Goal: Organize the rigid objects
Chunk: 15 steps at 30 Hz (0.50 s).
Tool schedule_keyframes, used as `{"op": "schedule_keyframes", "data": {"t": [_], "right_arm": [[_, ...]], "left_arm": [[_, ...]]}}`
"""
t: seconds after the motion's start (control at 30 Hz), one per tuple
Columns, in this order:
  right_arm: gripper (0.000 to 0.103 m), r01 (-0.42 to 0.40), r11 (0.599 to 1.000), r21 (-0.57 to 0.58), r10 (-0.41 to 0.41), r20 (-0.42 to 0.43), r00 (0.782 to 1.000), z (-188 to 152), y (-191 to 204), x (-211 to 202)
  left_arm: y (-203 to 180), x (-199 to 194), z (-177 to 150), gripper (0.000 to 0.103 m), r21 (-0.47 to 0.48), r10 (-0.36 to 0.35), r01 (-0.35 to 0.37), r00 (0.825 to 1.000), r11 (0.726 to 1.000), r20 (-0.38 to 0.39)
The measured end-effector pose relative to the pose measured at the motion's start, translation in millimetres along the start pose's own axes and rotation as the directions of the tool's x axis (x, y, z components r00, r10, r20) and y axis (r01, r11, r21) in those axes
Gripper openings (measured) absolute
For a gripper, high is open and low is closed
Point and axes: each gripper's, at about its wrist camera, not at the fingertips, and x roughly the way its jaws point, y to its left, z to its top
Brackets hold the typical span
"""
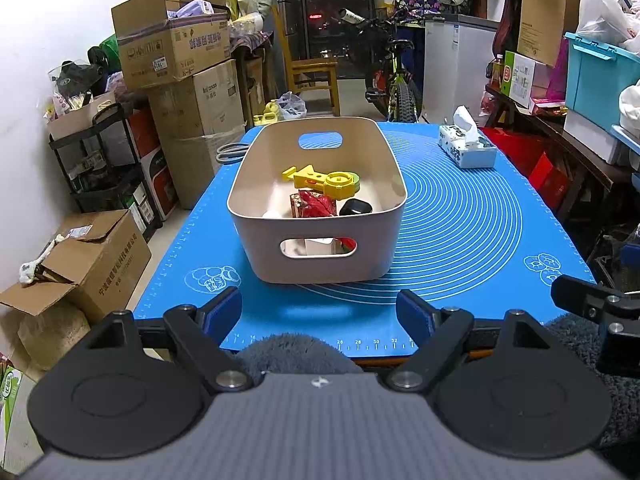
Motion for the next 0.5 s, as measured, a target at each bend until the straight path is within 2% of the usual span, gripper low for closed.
{"op": "schedule_keyframes", "data": {"t": [0.5], "right_arm": [[0.096,-0.004,1.000,0.002,0.004,-0.002,1.000,-2.5,0.7,1.1]], "left_arm": [[0.8,-0.8,1.6,0.085,0.002,0.001,-0.001,1.000,1.000,0.004]]}}
